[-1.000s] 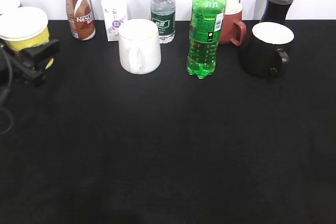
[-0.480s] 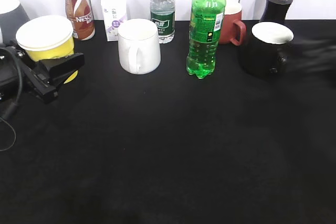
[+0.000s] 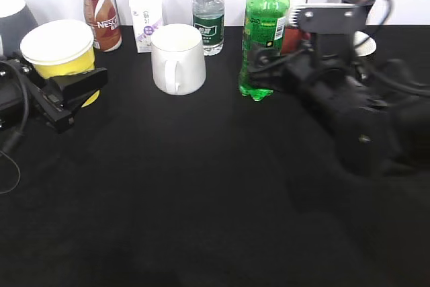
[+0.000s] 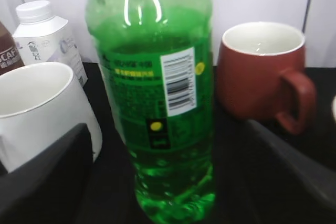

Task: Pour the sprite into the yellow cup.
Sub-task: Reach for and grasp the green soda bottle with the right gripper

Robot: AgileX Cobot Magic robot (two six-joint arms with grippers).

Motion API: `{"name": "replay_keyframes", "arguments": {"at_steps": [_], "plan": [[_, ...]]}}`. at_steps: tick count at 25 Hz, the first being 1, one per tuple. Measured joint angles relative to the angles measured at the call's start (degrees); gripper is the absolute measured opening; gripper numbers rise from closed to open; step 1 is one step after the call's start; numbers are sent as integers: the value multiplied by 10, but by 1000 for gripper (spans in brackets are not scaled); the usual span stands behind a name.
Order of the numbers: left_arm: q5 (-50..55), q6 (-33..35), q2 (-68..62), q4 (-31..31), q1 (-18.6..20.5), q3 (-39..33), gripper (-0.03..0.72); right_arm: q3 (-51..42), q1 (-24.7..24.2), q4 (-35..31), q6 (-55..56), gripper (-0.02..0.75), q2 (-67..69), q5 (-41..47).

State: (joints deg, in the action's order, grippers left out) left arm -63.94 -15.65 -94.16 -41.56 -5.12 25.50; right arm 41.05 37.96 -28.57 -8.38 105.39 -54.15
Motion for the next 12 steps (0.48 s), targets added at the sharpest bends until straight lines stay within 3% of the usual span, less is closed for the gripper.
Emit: {"name": "replay_keyframes", "arguments": {"at_steps": [6, 12], "plan": [[0, -2, 0, 0, 0, 0, 458, 100, 0, -30, 3, 671, 111, -26], [0, -3, 0, -1, 0, 0, 458, 135, -12, -31, 3, 671, 153, -50]]}}
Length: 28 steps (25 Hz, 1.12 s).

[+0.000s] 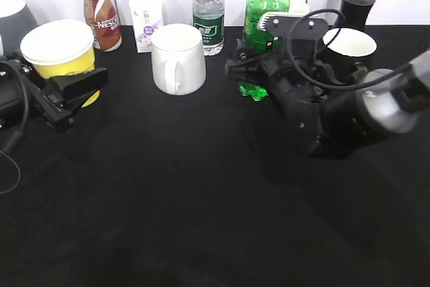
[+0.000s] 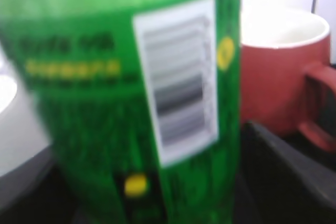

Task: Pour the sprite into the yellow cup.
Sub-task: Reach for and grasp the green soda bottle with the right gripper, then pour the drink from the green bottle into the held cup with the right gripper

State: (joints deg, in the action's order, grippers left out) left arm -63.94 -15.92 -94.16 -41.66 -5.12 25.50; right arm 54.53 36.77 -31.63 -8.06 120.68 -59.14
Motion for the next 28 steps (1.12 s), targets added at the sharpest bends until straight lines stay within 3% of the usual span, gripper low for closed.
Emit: {"name": "replay_keyframes", "arguments": {"at_steps": [4, 8, 13, 17, 20, 23, 28], "plan": [[0, -1, 0, -1, 0, 0, 458, 25, 0, 9, 0, 655, 29, -3], [0, -1, 0, -1, 0, 0, 458, 25, -4, 10, -1, 546, 35, -27], [0, -1, 0, -1, 0, 0, 456, 40, -8, 34, -1, 533, 47, -29], [0, -1, 0, -2, 0, 0, 456, 42, -8, 35, -30, 449, 50, -33], [-1, -3, 0, -26, 0, 0, 456, -5, -8, 36, -37, 447, 13, -31], [-15, -25, 0, -46, -3, 0, 456, -114, -7, 83, -41, 447, -108, -28], [20, -27, 0, -44, -111, 3, 456, -130, -7, 225, -118, 445, -157, 39]]}}
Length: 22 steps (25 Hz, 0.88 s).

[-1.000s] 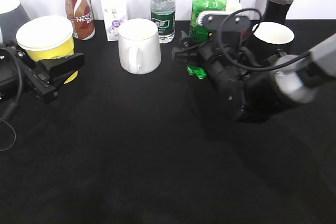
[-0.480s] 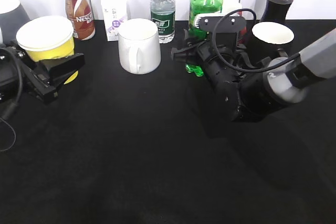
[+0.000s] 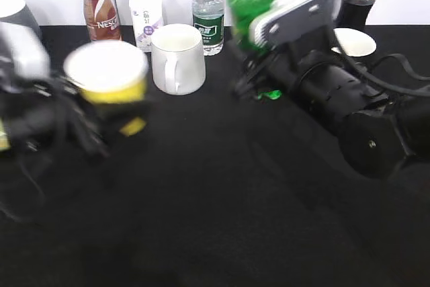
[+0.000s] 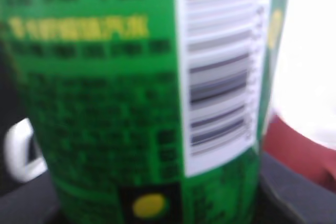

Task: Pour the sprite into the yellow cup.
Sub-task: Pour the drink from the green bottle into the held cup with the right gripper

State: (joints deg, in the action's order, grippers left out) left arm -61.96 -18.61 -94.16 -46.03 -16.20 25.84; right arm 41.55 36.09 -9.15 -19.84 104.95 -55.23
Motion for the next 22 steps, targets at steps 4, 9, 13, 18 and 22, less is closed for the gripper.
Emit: {"name": "replay_keyframes", "arguments": {"at_steps": [4, 9, 13, 18, 22], "plan": [[17, 0, 0, 11, -34, 2, 456, 0, 0, 41, -191, 445, 0, 21], [88, 0, 0, 11, -34, 2, 456, 0, 0, 42, -383, 445, 0, 21], [103, -1, 0, 0, -34, 2, 456, 0, 0, 28, -488, 445, 0, 9], [104, -2, 0, -30, -34, 2, 456, 0, 0, -7, -588, 441, 0, -18], [105, -2, 0, -32, -34, 2, 456, 0, 0, -11, -620, 441, 0, -18]]}}
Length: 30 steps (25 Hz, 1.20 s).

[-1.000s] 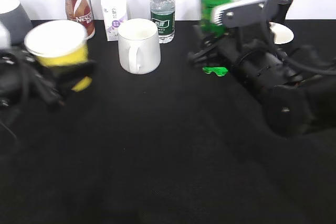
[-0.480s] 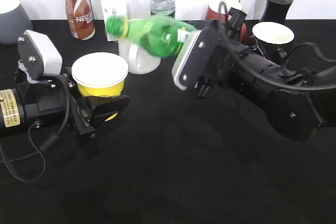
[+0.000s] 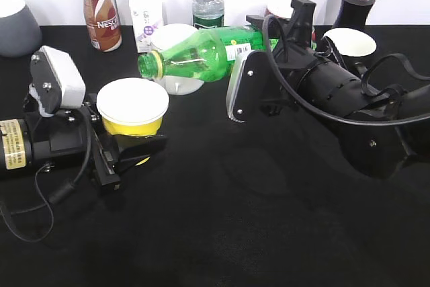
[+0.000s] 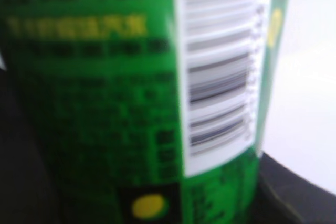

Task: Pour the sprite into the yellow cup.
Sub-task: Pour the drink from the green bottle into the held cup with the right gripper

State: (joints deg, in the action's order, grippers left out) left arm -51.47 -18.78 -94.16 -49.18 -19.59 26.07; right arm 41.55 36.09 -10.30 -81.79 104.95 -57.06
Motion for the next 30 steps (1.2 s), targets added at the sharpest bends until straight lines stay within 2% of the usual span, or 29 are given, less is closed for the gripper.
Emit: {"name": "replay_keyframes", "arguments": {"at_steps": [9, 30], "plan": [[0, 0, 0, -2, 0, 0, 456, 0, 0, -1, -73, 441, 0, -19], [8, 0, 0, -6, 0, 0, 456, 0, 0, -4, -102, 441, 0, -36]]}}
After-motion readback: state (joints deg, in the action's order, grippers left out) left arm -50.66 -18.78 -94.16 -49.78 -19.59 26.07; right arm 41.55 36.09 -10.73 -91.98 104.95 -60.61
